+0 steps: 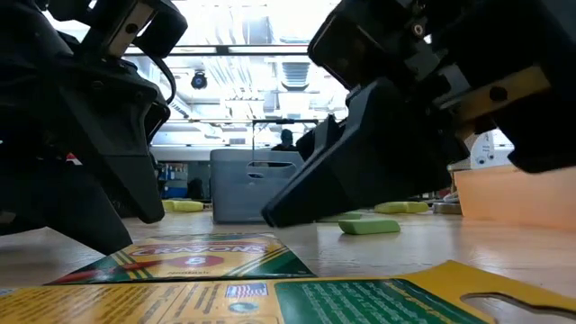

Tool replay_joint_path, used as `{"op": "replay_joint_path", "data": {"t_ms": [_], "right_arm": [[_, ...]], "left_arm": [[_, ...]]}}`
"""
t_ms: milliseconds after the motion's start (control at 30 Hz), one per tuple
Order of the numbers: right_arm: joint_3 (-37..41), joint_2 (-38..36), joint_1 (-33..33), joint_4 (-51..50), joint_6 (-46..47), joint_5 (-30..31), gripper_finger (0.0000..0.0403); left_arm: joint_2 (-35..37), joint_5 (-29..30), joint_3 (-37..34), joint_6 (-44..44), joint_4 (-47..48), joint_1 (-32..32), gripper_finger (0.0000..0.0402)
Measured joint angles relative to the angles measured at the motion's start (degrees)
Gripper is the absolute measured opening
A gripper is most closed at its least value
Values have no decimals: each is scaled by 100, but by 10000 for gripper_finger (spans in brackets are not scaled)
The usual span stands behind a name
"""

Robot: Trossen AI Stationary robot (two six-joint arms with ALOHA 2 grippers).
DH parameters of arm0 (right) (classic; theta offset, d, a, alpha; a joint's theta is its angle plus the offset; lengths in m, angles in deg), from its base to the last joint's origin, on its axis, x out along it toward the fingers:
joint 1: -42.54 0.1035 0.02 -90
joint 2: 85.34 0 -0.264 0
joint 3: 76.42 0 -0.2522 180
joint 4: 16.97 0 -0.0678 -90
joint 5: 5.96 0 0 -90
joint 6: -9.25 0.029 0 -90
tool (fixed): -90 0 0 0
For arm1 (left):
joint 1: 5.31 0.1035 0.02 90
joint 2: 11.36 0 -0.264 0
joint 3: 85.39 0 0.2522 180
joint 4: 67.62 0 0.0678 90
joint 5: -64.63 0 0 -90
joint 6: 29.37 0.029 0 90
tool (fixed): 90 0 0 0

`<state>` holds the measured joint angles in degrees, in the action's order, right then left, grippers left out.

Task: Pick & Place School Supplies
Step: Put the top right yellow crayon box into the black transparent bin

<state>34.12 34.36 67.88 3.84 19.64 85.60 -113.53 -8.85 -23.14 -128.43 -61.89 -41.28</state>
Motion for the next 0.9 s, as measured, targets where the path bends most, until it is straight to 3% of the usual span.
{"op": "replay_joint_path", "data": {"t_ms": [333, 567, 900], "right_arm": [[0, 5, 3, 3, -4, 2, 57], [-13, 402, 2, 587, 52, -28, 57], [-12, 339, 2, 396, 56, -47, 57]], "left_arm": [[2, 2, 0, 2, -7, 24, 142], [7, 6, -4, 4, -7, 24, 142], [9, 4, -4, 48, -54, 24, 142]]}}
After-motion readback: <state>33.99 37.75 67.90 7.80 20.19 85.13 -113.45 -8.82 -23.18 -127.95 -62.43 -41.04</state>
